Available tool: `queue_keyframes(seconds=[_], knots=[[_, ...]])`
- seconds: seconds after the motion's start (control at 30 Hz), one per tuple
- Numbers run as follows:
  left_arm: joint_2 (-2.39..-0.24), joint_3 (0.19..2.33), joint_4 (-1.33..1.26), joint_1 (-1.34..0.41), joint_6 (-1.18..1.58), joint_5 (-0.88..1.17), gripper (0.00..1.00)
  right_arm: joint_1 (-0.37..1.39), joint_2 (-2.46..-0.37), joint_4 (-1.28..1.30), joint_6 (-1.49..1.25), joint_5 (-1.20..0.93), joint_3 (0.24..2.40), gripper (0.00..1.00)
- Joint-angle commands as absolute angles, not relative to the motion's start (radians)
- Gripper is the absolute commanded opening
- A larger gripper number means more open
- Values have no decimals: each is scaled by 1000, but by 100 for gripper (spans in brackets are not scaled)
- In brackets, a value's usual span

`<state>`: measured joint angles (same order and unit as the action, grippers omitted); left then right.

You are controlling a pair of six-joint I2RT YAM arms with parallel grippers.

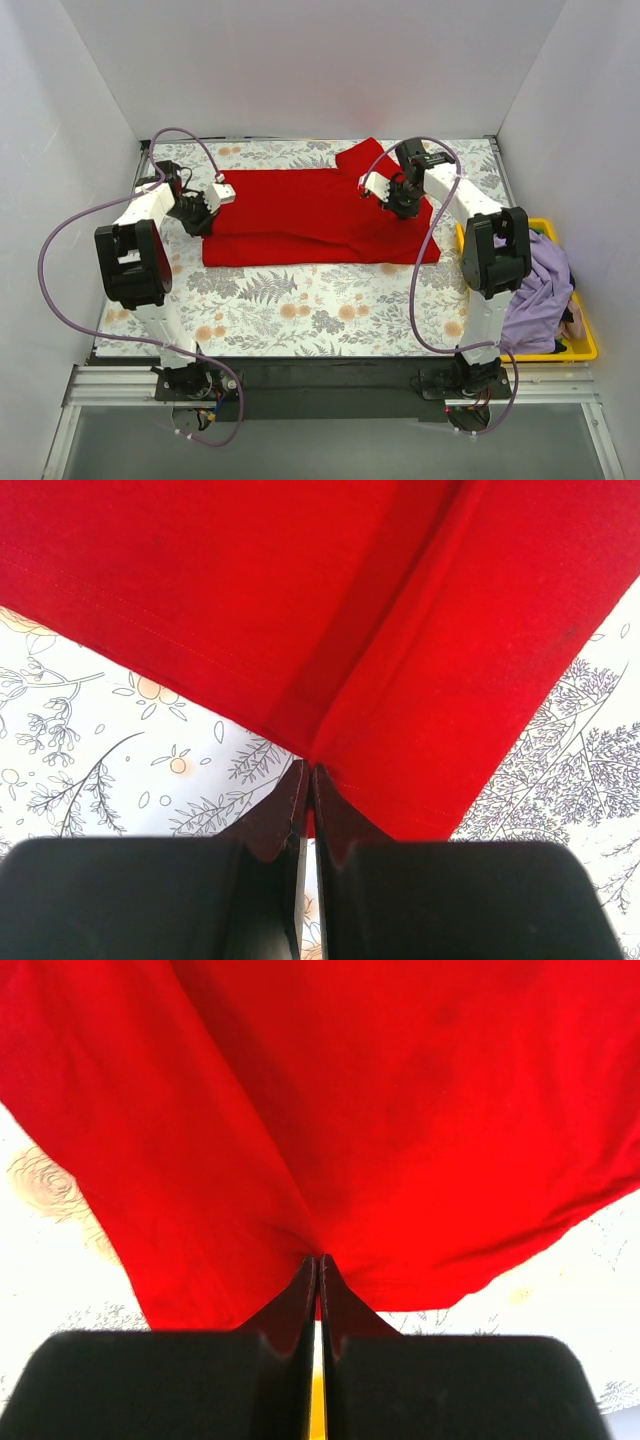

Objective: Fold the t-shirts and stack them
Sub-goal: Fold the tshirt

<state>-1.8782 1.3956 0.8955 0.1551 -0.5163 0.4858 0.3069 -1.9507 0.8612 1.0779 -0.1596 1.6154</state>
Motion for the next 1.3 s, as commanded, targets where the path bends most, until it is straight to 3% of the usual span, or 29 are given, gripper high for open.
queue_keyframes(seconds=[0.0, 0.43, 0.47, 0.5, 0.6, 0.63, 0.87, 0.97, 1.1, 1.27], knots=[[-1871, 1391, 874, 161, -520, 485, 0, 301, -1974, 873, 1163, -149, 1681, 1], [-1916, 1405, 861, 161, -496, 469, 1, 302, -2057, 874, 1164, -135, 1750, 2], [-1917, 1405, 850, 161, -459, 466, 4, 302, -2062, 879, 1143, -133, 1759, 8], [-1921, 1413, 844, 161, -439, 466, 16, 301, -2065, 882, 1132, -130, 1770, 26], [-1924, 1463, 871, 169, -324, 488, 32, 287, -2049, 910, 1071, -141, 1796, 51], [-1925, 1494, 893, 182, -302, 506, 40, 267, -2036, 922, 1049, -152, 1802, 54], [-1898, 1517, 1063, 290, -94, 701, 64, 131, -1982, 1130, 798, -351, 1829, 56], [-1852, 1447, 1066, 316, -17, 747, 65, 81, -1948, 1129, 694, -419, 1727, 57], [-1793, 1306, 976, 318, 80, 736, 65, 34, -1947, 1115, 624, -480, 1657, 78], [-1813, 1263, 946, 319, 138, 715, 65, 9, -1977, 1101, 601, -488, 1618, 74]])
